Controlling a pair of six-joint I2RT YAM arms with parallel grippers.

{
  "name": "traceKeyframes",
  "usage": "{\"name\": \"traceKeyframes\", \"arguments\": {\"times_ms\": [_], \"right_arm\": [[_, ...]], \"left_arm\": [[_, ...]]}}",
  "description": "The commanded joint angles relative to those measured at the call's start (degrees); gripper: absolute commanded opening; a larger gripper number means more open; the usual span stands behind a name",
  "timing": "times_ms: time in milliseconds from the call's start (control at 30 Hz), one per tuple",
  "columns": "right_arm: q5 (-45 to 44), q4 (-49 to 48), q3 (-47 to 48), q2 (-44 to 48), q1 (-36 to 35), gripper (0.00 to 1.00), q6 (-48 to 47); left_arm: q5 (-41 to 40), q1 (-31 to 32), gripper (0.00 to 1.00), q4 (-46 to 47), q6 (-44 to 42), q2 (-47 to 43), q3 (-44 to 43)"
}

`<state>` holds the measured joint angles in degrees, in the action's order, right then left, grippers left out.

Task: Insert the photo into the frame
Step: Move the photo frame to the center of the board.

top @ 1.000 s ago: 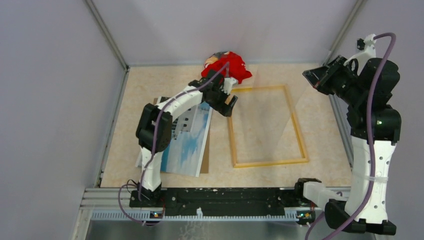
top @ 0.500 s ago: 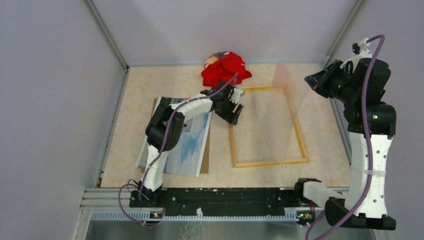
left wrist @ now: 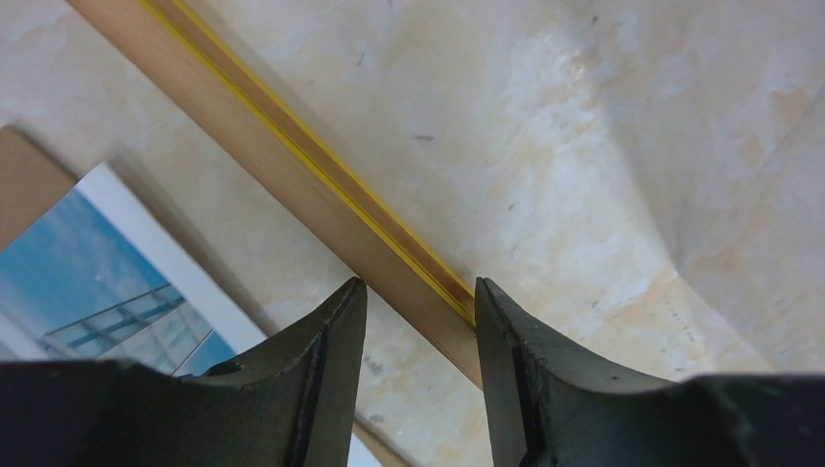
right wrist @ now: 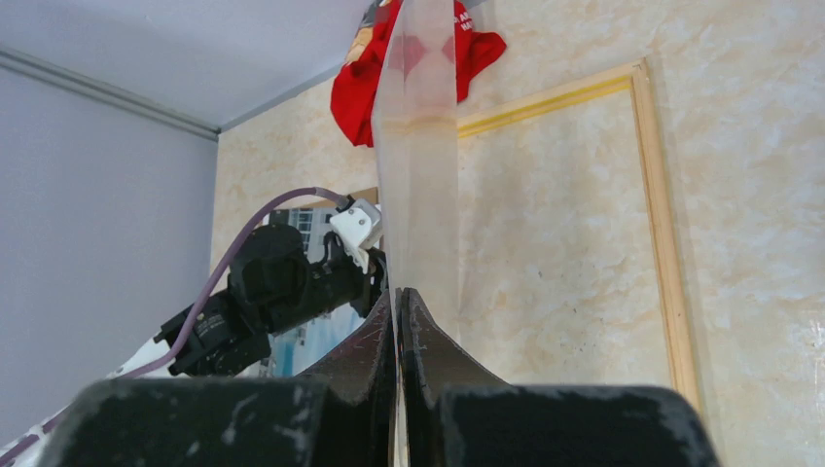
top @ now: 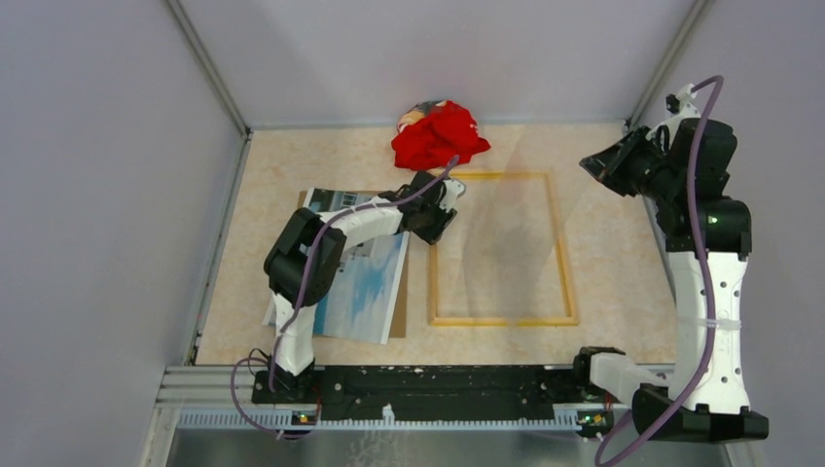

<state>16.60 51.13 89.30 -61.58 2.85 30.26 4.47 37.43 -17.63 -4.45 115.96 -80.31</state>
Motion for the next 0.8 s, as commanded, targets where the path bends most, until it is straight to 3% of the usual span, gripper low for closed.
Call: {"name": "traceKeyframes", "arguments": {"times_ms": [0,667,767], "right_arm": [[2.58,-5.41,-0.95,1.09,-0.12,0.0,1.53],[7.48,-8.92,-4.87,2.87,-0.13,0.0,4.96],[8.34,-9.79,-5.61,3.01,-0.13,0.0,5.39]], "left_arm": [[-8.91,-0.69,0.52,-2.0,-5.28,-2.71,6.03],[-16.0,-3.72,0.52,1.2,-13.83,-9.1,14.72],[-14.26,-3.94,0.57,-0.24,-13.39,-9.46,13.95]]}}
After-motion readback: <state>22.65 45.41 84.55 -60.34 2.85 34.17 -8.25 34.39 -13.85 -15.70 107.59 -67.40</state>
